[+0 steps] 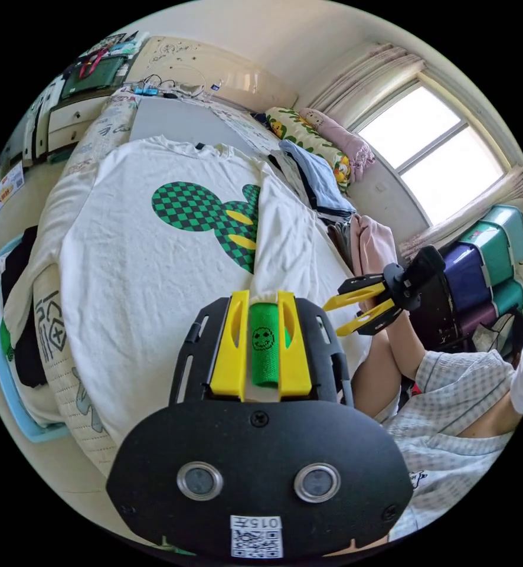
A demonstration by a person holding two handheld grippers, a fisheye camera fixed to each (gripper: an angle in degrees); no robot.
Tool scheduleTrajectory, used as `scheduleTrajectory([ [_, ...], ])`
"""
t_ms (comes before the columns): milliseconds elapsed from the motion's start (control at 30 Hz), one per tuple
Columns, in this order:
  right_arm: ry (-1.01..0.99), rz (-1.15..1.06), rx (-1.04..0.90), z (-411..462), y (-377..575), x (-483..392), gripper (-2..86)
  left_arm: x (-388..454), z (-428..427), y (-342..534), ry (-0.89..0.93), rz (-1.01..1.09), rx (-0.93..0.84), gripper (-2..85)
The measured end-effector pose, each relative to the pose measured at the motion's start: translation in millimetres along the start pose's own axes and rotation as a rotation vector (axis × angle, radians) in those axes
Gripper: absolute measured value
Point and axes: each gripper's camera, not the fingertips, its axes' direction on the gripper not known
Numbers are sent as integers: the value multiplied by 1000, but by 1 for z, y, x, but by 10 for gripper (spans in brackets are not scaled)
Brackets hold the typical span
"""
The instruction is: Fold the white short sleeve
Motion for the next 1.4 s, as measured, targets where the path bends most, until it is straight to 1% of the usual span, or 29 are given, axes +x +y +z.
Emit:
scheduleTrajectory([
  [100,46,-44,43,-5,-11,-9,82,2,-1,-6,-23,-1,-20,79],
  [233,44,-45,102,-13,-22,-10,81,-9,-19,-6,53,-64,31,66],
  [300,29,-45,77,-5,-29,-9,80,-12,-22,-7,69,-84,35,64],
  [367,52,-14,-12,9,-42,-4,68,-12,-19,-11,55,-114,-4,76],
  [433,40,-20,-39,11,-43,-4,48,-8,-20,-11,39,-124,13,83],
  [533,24,1,-85,9,-38,0,24,-3,-23,-13,63,-117,3,84],
  [700,32,1,-85,2,-37,3,5,5,-23,-18,102,-97,-27,58],
  [800,27,0,-101,6,-40,7,0,18,-23,-22,44,-54,-52,30],
  [867,6,4,-97,1,-40,11,-3,27,-38,-25,-22,-23,-26,11],
  [1000,-41,8,-74,-7,-39,15,-5,36,-59,-25,-53,-14,20,0],
  [1100,-30,-6,-114,-1,-41,14,-5,42,-56,-30,-98,-10,-26,-2],
  [1200,-47,-5,-124,2,-42,16,-5,49,-49,-35,-184,8,-96,-3],
  [1400,-68,16,-125,-3,-33,26,-6,51,-60,-41,-197,5,-106,-4],
])
